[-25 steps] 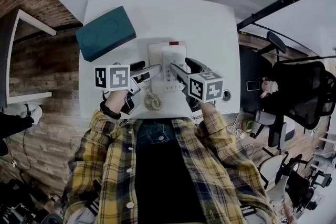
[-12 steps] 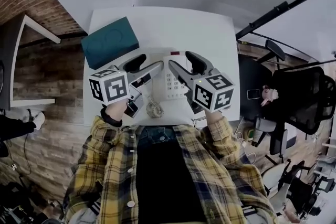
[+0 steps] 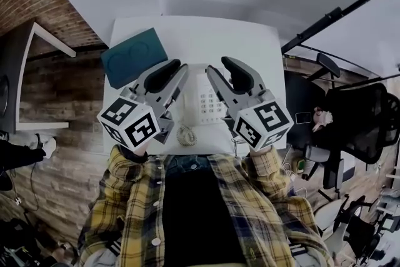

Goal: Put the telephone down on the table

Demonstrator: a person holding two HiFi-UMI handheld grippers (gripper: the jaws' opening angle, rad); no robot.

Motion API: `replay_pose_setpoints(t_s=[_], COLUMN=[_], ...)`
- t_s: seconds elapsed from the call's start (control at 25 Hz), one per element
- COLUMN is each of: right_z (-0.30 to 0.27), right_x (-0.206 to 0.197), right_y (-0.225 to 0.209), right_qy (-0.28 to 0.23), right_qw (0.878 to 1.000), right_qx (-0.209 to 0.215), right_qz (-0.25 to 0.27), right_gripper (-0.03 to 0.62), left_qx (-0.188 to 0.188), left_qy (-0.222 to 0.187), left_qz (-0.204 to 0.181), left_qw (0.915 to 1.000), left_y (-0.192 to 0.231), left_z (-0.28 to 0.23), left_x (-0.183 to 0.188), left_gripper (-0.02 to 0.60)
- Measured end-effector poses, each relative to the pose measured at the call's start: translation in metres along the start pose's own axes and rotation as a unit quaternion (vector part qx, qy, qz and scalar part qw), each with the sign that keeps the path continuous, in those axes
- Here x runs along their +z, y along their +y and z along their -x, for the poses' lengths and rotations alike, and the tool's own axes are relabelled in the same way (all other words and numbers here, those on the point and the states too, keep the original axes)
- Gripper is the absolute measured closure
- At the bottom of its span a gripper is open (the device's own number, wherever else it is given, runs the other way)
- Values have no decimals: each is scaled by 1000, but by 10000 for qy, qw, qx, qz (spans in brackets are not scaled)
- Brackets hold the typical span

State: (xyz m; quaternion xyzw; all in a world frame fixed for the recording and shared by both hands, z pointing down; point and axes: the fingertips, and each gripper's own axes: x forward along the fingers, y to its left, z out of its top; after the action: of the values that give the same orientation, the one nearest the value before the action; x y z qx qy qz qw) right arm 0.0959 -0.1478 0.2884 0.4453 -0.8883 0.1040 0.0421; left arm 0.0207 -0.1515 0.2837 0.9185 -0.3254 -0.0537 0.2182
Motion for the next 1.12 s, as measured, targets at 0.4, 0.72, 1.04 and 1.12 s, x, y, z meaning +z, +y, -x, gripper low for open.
replay_pose_setpoints(t_s=[0.4, 0.72, 1.04, 1.12], right_z=[15, 22, 28, 29], right_x=[22, 23, 22, 20], right_y=[14, 30, 34, 34], right_qy=[-452, -636, -660, -634], right_qw=[9987, 9972, 9969, 9970], right_qx=[97, 283, 314, 329], right_qz=[211, 276, 297, 294], right_gripper=[520, 551, 564, 565], left_qx=[-120, -327, -550, -590], left_qy=[-347, -385, -238, -209], left_qz=[-939, -1113, -1097, -1078], left_qw=[9949, 9925, 9922, 9922], left_y=[-32, -51, -63, -64], left_z=[4, 5, 3, 2], left_x=[21, 17, 7, 5], left_gripper=[540, 558, 561, 561])
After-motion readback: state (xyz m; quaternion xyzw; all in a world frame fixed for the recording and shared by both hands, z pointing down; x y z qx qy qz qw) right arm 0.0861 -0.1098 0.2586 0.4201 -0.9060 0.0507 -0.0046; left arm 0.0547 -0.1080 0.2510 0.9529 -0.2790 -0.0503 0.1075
